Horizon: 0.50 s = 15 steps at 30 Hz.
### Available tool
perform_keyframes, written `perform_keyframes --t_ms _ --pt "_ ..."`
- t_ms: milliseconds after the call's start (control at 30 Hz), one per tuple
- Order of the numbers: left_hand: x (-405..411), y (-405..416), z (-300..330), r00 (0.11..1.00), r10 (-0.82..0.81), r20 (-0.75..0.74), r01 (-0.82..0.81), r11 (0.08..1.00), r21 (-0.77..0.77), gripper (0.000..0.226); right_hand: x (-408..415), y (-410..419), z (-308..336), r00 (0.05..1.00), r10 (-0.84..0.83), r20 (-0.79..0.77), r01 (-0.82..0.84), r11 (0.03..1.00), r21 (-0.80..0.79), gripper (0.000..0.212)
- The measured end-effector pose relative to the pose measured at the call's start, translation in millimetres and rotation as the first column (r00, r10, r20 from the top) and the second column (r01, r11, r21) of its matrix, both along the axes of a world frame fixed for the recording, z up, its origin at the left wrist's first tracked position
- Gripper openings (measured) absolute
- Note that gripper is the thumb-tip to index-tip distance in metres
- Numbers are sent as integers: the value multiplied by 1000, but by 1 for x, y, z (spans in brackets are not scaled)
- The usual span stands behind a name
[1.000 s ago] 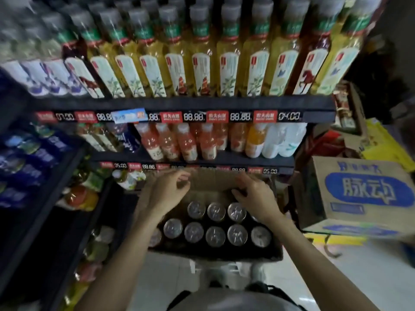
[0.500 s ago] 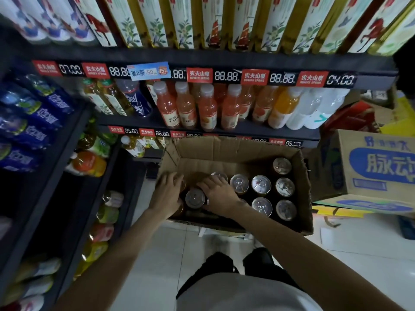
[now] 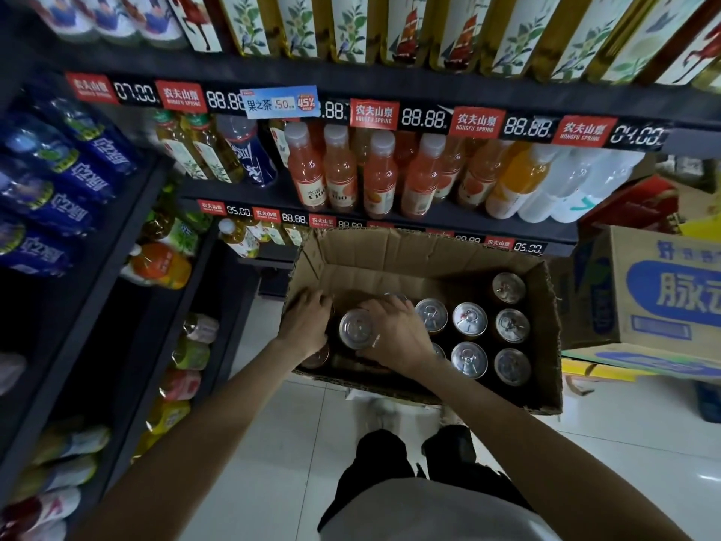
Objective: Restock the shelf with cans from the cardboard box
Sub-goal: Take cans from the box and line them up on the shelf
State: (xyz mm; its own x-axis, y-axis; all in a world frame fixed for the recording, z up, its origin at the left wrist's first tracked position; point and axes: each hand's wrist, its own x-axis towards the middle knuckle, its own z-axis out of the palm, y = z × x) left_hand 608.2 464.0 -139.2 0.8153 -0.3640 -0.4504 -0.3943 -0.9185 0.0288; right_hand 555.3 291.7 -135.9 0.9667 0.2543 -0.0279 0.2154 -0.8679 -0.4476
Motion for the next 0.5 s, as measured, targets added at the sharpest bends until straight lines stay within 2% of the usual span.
perform_keyframes --t_ms 133,200,267,333,400,500 --pt "4 -9 -2 999 -28 42 22 987 157 42 -5 -27 35 988 -155 22 149 974 170 68" --pt "6 -17 3 996 -78 35 68 971 231 41 -8 -44 51 972 -235 -16 229 927 297 67" --pt "5 -23 14 994 -94 50 82 974 210 47 -12 -61 66 957 -280 -79 288 872 397 67" --pt "3 -26 37 994 -56 96 48 995 82 57 -14 -79 83 949 -280 -146 315 805 503 68" --pt "1 -30 71 994 16 110 -1 991 -137 65 -16 -96 106 942 -272 -196 334 715 614 62" --pt "3 -43 134 989 90 114 -22 870 -492 69 -17 -121 148 933 -259 -249 357 581 731 53"
